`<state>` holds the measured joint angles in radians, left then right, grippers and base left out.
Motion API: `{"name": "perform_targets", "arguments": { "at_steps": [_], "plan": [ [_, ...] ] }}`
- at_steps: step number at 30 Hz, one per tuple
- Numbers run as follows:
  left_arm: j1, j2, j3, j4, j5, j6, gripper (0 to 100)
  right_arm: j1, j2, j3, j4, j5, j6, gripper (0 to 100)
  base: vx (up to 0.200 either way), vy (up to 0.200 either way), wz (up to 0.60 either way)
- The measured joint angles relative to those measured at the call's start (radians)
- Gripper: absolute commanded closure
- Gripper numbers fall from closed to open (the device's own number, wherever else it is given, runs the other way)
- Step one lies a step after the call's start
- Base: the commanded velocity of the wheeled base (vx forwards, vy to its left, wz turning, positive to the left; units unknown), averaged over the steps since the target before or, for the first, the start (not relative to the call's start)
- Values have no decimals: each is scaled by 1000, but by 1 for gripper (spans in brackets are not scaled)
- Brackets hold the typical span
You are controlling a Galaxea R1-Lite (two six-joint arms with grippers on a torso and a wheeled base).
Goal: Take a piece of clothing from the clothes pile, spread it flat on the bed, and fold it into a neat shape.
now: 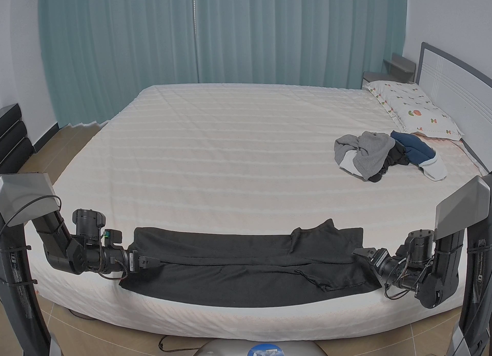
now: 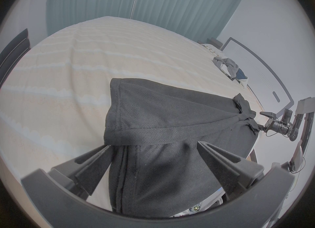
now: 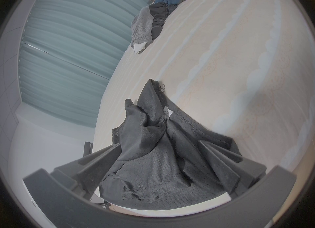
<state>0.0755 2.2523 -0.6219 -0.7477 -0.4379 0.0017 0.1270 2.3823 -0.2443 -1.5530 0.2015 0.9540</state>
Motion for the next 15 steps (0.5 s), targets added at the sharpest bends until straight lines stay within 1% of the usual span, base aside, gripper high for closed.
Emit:
{"name": "perform_targets", "arguments": {
  "at_steps": [15],
  "plan": [
    [12, 21, -16, -12, 7, 3, 0, 2, 0, -1, 0, -1, -1, 0, 0, 0, 0]
  ]
}}
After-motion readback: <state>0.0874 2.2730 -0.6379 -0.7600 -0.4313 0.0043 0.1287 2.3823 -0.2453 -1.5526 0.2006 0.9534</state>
